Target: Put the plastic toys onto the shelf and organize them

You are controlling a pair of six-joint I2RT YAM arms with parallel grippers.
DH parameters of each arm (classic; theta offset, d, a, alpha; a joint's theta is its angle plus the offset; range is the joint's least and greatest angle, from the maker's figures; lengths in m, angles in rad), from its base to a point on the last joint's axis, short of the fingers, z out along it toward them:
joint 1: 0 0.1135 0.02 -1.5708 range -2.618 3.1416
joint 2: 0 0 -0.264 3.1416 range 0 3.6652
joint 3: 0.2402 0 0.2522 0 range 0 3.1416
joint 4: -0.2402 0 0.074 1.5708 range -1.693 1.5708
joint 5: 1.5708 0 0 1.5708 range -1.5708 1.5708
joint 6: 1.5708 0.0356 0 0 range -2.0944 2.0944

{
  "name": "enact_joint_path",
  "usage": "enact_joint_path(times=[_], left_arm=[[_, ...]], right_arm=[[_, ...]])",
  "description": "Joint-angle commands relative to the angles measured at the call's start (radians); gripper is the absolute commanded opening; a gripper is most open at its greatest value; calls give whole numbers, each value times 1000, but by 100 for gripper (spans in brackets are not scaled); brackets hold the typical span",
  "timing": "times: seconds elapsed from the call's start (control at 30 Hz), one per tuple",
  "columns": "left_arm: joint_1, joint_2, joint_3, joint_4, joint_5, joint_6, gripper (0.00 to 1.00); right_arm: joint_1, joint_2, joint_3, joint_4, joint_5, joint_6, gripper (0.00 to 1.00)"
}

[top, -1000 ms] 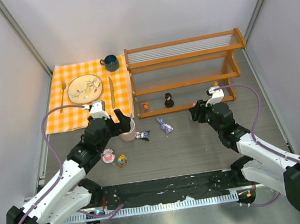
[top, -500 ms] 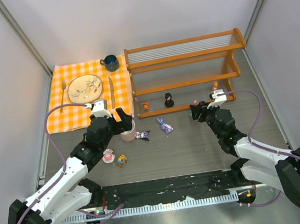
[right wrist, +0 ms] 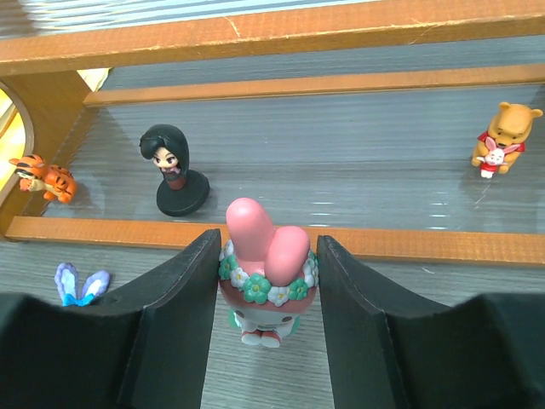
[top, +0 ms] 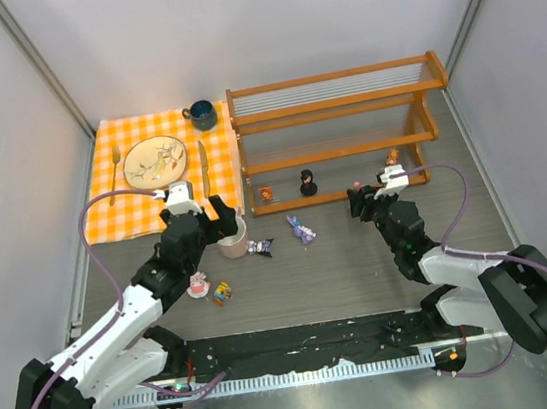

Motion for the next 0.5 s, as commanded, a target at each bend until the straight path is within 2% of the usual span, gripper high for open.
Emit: enact_joint_path(times=[0.0,0.2,0.47], left_arm=[[-4,12,1,64,-47,30,100],[-4,12,-3,65,-23,49,100],[-4,21,-14,68,-29,76,100]], right_arm=[[8,32,49,136,24,-62,1],[6,103,66,213,35,-99,1],[5,288,76,397,52,-116,1]])
